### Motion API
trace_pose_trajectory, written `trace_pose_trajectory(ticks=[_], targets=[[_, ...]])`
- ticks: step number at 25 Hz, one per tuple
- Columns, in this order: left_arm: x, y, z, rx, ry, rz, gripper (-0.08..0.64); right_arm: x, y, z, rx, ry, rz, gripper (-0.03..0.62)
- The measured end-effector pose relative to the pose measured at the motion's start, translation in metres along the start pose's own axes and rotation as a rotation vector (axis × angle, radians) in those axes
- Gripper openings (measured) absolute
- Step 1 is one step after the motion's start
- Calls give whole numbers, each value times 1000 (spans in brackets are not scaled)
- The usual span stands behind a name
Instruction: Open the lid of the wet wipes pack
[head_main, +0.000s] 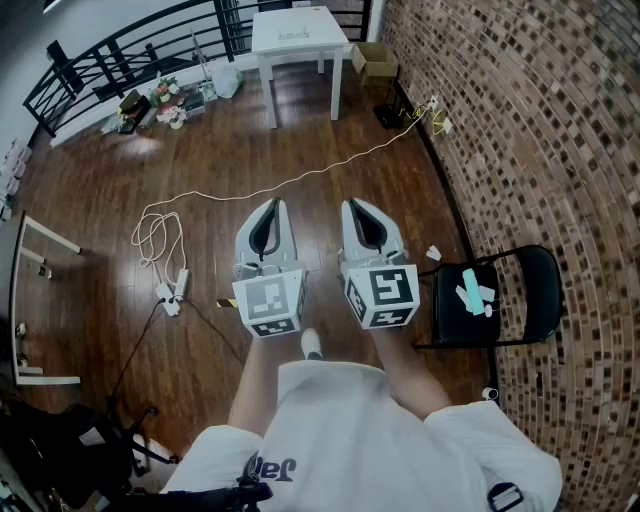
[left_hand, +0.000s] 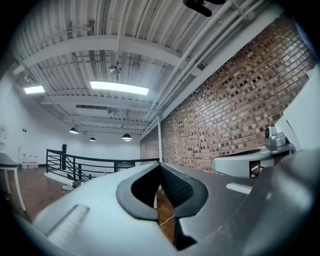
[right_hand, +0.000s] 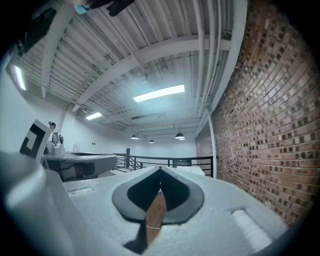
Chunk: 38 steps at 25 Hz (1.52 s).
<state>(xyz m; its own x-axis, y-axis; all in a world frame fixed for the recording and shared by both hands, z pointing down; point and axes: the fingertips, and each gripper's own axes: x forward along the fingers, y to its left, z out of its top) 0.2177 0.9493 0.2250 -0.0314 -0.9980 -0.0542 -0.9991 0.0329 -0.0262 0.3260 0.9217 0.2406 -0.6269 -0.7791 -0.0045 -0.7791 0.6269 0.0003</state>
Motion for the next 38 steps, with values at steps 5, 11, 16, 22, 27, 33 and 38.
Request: trace_pose_trajectory(ticks=[5,11,16,22,27,33,38], targets=[[28,28,-10,1,-26,-16,17,44,8,-3,-19,6,-8,-9],[64,50,-49,-41,32,-12,17,79,5,-35,-27,86,-12,-9],[113,47,-53,-150,41,-104,15,122,-26,-46,-10,98,-34,-9],[210,59,-56,-107,20,-62,15,213,-82,-49,9,74,-9,-9],[310,67,-35,-53,-18,-33,15,302,-135,-21,-8,12,18,-9],[403,69,-41,-31,-11,-8,17,379,-179,-12,-84,-6,79,-9],[448,81,-61,-27,14,30,16,425,-216,-32,-52,23,72,-9]])
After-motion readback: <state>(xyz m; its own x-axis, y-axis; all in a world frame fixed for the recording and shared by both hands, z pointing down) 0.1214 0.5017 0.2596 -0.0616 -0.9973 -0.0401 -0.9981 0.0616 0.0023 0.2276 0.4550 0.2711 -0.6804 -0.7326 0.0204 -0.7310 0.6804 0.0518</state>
